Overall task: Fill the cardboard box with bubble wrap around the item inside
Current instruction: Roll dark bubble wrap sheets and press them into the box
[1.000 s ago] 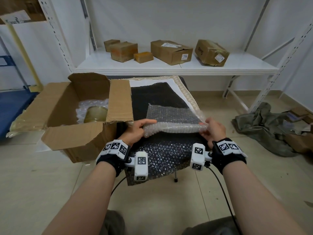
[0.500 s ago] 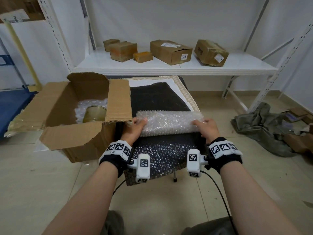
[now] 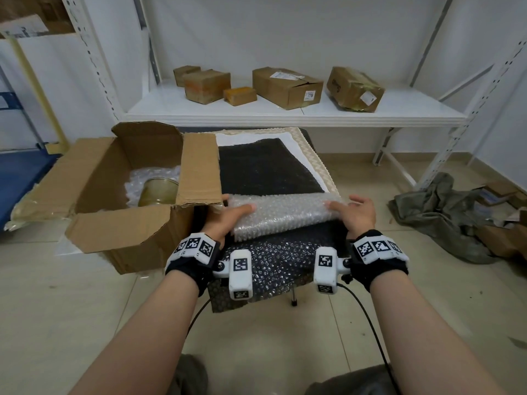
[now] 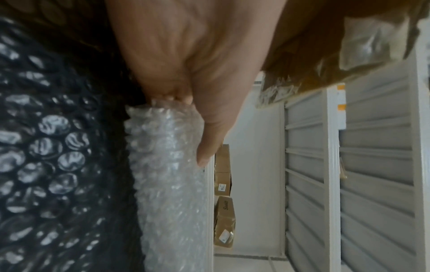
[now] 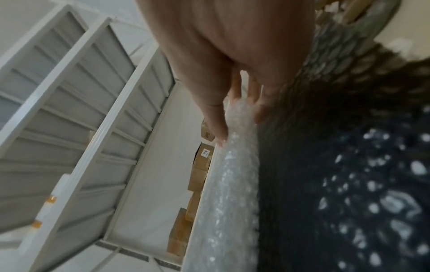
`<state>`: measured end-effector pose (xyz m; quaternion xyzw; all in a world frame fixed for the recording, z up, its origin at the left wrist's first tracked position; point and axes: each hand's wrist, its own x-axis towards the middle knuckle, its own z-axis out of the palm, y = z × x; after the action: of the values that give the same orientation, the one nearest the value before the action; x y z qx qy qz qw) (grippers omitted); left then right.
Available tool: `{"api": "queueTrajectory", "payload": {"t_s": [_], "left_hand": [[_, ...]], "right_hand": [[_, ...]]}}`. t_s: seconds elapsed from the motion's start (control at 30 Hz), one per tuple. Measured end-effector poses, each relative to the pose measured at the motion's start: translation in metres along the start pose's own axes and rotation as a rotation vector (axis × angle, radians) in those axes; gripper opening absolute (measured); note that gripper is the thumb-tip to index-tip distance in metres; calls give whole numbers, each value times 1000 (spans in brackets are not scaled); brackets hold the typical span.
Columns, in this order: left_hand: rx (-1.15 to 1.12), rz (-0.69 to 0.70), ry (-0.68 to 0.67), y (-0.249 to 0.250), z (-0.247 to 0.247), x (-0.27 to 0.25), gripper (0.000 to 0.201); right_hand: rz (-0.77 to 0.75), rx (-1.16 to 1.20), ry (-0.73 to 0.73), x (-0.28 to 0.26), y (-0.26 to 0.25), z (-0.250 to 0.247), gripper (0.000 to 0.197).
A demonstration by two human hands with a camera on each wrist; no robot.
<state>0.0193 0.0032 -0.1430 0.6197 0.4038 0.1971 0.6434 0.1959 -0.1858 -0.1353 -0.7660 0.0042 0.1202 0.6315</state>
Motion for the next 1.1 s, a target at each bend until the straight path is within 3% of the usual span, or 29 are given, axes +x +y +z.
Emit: {"api": "queueTrajectory", "payload": {"t_s": [0.1,0.13,0.27,0.43,0.5,0.63,0.77,1.0,1.1], "left_hand": [[-190,-38,-91,2,3,-1,63],[-219,-35,-122,3,4,-1,57],[-245,-16,-288,9,8,-8,38],[-215,3,-511,7,14,-17,32],[-200,16,-563,7,16,-19,30],[-183,26,-605,6,22,-23,32],[-162,11,-575,6,24,-26,44],[-117,7,-490,8,29,-28,65],[-87,36,-530,11,30,-31,47]], "right_hand": [[113,343,-18,-2,-4,3,98],[156,451,-68,-4,-6,4,100],[212,518,-323,-12,-9,10,79],[186,469,-426,-21,-17,14,58],[157,460,-396,-24,-18,16,58],[90,466,-349,-27,-22,17,77],[142,400,-558,-34,-23,15,50],[101,321,-633,-36,-20,12,36],[91,354,-621,-35,-20,13,41]]}}
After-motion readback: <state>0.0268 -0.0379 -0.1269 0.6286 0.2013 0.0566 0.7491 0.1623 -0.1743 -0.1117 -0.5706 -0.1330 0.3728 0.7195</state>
